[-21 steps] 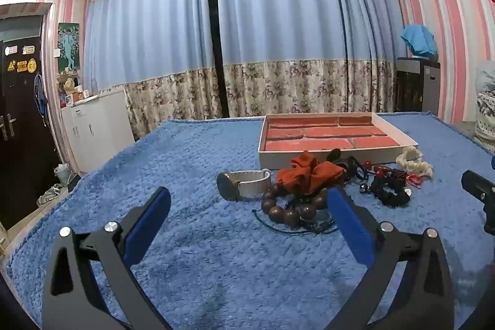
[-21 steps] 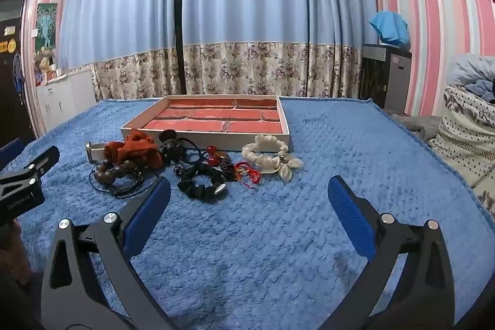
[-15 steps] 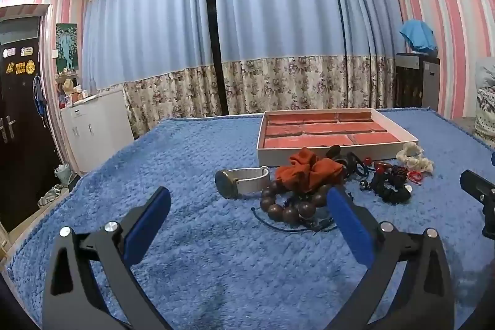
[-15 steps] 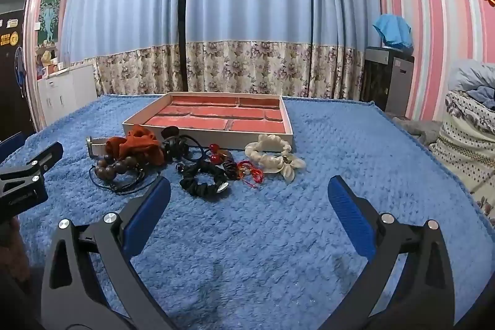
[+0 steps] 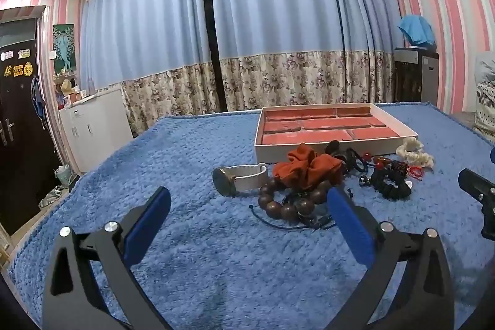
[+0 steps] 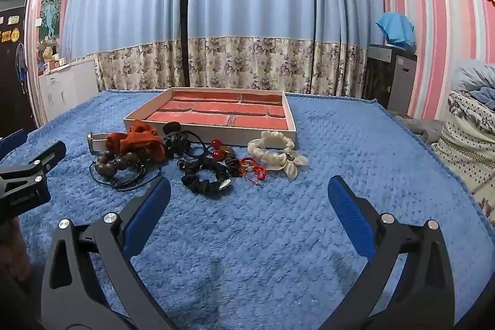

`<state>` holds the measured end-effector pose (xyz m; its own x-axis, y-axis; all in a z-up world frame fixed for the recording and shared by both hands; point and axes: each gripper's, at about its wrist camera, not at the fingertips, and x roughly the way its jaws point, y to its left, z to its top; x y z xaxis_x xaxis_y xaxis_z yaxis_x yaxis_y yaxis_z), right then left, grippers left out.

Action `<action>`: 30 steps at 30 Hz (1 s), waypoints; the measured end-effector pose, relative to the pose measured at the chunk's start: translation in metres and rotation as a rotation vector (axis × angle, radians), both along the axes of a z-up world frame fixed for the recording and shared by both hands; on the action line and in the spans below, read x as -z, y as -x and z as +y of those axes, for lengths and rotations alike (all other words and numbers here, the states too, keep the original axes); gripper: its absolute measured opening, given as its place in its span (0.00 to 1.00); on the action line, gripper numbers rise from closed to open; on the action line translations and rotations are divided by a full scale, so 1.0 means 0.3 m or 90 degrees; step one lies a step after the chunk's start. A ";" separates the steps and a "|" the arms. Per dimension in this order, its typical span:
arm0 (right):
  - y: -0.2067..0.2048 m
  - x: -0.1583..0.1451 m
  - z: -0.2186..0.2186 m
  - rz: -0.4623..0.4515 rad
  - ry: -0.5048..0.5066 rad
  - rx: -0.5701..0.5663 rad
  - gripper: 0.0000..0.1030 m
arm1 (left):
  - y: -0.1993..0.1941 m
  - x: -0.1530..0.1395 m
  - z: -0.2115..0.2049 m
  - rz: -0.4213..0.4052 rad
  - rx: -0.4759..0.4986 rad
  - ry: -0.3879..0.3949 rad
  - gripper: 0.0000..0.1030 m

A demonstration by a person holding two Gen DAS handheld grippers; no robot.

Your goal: Organize jewelry

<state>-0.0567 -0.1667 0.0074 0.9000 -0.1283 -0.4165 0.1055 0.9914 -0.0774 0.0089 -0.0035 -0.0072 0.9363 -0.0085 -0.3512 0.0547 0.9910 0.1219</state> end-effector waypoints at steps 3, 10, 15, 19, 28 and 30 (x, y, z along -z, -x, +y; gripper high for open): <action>-0.001 0.001 0.002 0.003 0.003 0.000 0.96 | -0.004 0.003 0.000 0.004 -0.002 0.003 0.96; -0.002 0.003 0.003 0.003 0.003 0.002 0.96 | -0.003 0.002 -0.001 0.006 -0.002 0.000 0.96; -0.003 0.003 0.003 0.005 0.003 0.002 0.96 | -0.005 0.002 0.003 0.011 0.000 -0.001 0.96; -0.005 0.003 0.002 0.005 0.003 0.002 0.96 | -0.004 0.005 0.003 0.016 0.000 -0.004 0.96; -0.007 0.004 0.003 0.006 0.003 0.002 0.96 | -0.010 0.006 -0.002 0.019 -0.001 -0.007 0.96; -0.007 0.005 0.003 0.008 0.003 0.002 0.96 | -0.009 0.006 -0.001 0.019 -0.001 -0.008 0.96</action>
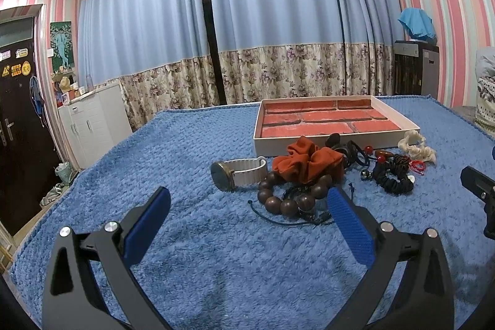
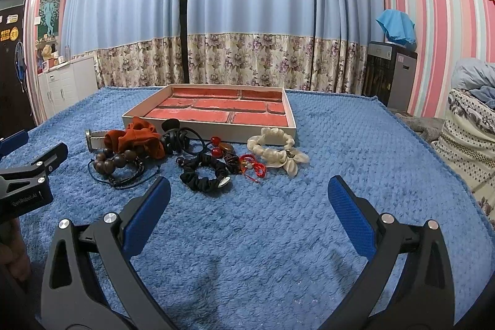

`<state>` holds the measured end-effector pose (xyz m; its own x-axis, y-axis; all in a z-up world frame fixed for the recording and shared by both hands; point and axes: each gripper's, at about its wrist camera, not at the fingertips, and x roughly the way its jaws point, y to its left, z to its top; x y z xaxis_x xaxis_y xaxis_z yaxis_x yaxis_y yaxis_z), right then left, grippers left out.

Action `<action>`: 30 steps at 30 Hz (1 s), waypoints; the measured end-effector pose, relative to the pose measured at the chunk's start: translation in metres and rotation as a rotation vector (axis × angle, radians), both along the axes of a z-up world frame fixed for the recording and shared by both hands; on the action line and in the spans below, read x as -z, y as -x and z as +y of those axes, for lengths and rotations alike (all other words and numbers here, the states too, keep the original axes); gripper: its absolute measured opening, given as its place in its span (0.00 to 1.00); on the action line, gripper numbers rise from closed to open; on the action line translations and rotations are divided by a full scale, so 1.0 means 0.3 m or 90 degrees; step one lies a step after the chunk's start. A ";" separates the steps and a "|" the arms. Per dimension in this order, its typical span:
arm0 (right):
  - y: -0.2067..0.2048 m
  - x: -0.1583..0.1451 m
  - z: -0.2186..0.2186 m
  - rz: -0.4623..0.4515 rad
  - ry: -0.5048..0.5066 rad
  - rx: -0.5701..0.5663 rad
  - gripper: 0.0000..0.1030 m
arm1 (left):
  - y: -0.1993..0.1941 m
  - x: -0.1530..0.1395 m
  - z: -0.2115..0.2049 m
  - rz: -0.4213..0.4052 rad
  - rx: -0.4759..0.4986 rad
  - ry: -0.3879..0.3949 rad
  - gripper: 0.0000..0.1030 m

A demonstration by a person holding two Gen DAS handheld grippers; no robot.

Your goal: Organize jewelry

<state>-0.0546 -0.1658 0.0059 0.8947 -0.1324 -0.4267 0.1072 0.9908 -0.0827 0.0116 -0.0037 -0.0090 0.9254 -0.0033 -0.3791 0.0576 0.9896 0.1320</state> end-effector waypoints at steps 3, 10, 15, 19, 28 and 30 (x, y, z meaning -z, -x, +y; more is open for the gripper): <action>0.000 -0.001 0.000 0.000 0.000 0.000 0.96 | -0.001 0.001 0.002 0.000 0.000 0.000 0.96; 0.000 -0.001 -0.003 0.000 0.000 0.000 0.96 | -0.001 0.001 0.003 0.001 0.000 -0.001 0.96; -0.001 -0.001 -0.002 0.000 -0.001 0.000 0.96 | -0.002 0.000 0.001 0.001 0.000 -0.001 0.96; -0.001 0.000 -0.005 0.000 -0.002 0.003 0.96 | -0.002 0.000 0.002 0.001 -0.001 -0.002 0.96; -0.001 0.001 -0.009 0.001 -0.004 0.007 0.96 | -0.002 0.000 0.004 0.001 0.000 0.000 0.96; -0.002 0.001 -0.009 0.002 -0.003 0.007 0.96 | -0.003 0.000 0.002 0.001 0.000 -0.001 0.96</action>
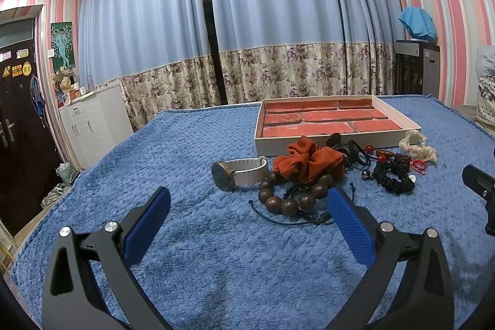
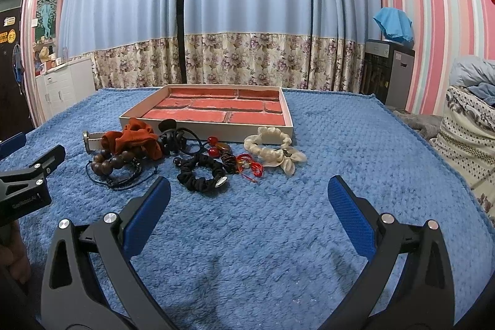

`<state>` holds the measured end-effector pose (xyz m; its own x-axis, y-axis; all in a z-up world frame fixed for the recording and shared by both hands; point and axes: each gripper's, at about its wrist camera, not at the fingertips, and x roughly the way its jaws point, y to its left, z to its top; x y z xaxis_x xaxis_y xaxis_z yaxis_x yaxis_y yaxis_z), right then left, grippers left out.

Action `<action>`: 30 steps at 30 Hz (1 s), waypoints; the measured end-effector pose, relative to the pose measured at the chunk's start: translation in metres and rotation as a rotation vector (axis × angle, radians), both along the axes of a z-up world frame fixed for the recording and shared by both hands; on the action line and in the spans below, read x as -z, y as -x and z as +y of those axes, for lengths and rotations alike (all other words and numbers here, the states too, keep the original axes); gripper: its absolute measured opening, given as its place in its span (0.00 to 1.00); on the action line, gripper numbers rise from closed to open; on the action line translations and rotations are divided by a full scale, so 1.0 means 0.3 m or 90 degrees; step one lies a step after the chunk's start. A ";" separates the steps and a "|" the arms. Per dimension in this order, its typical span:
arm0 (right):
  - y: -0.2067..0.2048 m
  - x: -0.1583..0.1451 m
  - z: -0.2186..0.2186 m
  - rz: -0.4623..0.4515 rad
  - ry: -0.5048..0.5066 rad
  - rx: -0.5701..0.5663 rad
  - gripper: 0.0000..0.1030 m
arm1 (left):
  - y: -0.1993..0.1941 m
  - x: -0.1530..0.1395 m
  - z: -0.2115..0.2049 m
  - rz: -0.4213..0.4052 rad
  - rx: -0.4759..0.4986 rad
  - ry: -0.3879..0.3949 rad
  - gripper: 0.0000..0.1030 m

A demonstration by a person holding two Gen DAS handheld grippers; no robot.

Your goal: Organize jewelry

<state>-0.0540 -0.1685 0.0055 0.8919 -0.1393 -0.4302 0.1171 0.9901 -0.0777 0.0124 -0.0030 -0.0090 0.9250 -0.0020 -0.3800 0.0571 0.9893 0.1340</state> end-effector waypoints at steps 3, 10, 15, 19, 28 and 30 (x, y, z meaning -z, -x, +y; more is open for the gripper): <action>0.001 -0.001 -0.002 0.001 0.000 0.002 0.96 | -0.001 -0.001 -0.002 0.000 0.000 0.000 0.96; 0.001 -0.001 -0.004 0.001 -0.001 0.002 0.96 | 0.002 -0.002 0.003 -0.001 -0.003 0.002 0.96; -0.004 -0.004 -0.013 0.009 -0.014 0.004 0.96 | -0.003 -0.001 0.012 0.010 -0.010 0.003 0.96; -0.020 -0.016 -0.012 0.017 -0.017 -0.003 0.96 | -0.009 -0.010 0.017 0.023 -0.004 0.013 0.96; -0.100 -0.023 0.008 0.047 -0.045 -0.032 0.89 | -0.040 -0.060 -0.016 0.023 0.025 0.025 0.95; -0.128 -0.013 0.014 0.067 -0.052 -0.028 0.87 | -0.049 -0.067 -0.024 0.020 0.030 0.025 0.95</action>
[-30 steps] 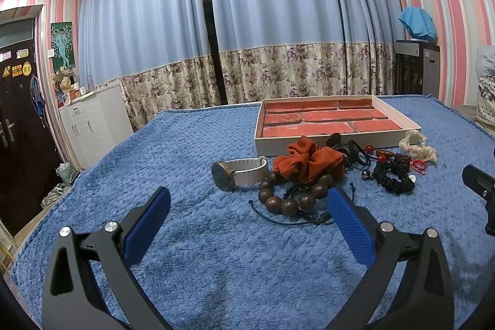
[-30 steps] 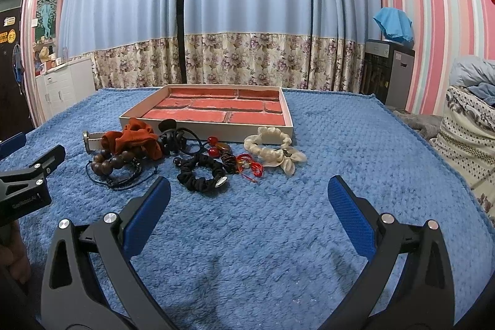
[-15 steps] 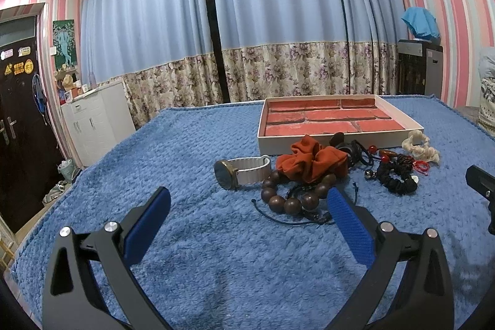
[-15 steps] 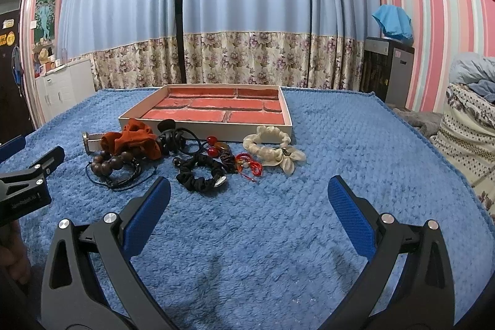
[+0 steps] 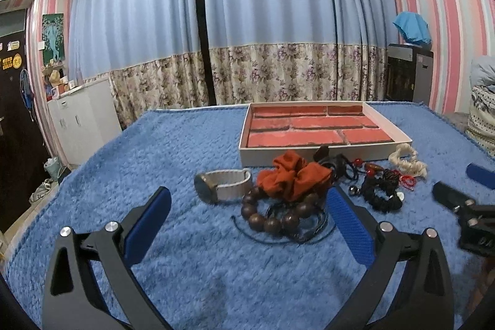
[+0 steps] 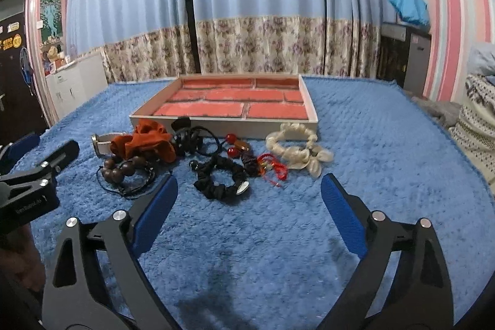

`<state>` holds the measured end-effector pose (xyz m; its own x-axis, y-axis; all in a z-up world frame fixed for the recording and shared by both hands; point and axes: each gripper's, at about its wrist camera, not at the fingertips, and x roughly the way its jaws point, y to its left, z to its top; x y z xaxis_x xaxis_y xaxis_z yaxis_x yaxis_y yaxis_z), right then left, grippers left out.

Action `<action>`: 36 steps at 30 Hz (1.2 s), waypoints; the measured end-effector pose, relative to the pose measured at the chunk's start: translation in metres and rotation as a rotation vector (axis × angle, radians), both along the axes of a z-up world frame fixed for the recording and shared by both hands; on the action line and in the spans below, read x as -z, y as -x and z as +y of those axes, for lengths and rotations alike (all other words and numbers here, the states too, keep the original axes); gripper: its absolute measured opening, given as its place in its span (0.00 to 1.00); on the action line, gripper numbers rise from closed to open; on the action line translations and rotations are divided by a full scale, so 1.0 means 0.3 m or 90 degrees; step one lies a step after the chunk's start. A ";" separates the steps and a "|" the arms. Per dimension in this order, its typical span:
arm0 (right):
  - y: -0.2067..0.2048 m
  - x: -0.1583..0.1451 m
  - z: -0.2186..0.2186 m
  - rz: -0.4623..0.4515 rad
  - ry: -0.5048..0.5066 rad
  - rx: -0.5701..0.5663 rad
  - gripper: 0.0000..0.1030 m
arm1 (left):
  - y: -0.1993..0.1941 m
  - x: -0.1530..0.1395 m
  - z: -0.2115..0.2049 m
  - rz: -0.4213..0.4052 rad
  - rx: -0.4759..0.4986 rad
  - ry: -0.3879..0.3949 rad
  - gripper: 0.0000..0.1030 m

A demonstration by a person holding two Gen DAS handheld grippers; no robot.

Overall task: Organize jewelry
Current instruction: 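Grasp the orange scrunchie with the left tool while the right tool grasps the black hair tie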

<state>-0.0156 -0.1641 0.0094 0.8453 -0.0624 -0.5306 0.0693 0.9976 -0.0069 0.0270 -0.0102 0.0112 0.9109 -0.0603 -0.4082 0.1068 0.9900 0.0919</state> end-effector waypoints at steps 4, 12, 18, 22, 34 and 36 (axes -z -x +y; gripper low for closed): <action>-0.054 0.022 -0.004 0.036 -0.018 0.006 0.82 | -0.032 0.002 -0.013 0.011 0.008 -0.001 0.93; -0.159 0.045 -0.017 0.075 -0.003 0.013 0.71 | -0.140 0.028 -0.020 0.071 0.020 0.013 0.67; -0.241 0.077 -0.017 0.115 0.002 0.005 0.51 | -0.217 0.049 -0.031 0.105 0.021 0.021 0.63; -0.280 0.116 -0.018 0.155 -0.016 -0.005 0.45 | -0.252 0.066 -0.039 0.124 0.031 0.029 0.63; -0.318 0.159 -0.017 0.203 -0.032 -0.018 0.21 | -0.342 0.123 -0.072 0.180 0.060 0.039 0.34; -0.317 0.159 -0.016 0.203 -0.033 -0.020 0.21 | -0.347 0.128 -0.071 0.188 0.070 0.046 0.25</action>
<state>0.0796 -0.1690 -0.0384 0.6373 -0.0053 -0.7706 0.0414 0.9988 0.0274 0.1312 -0.0315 -0.0273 0.7405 -0.1900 -0.6446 0.2250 0.9739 -0.0285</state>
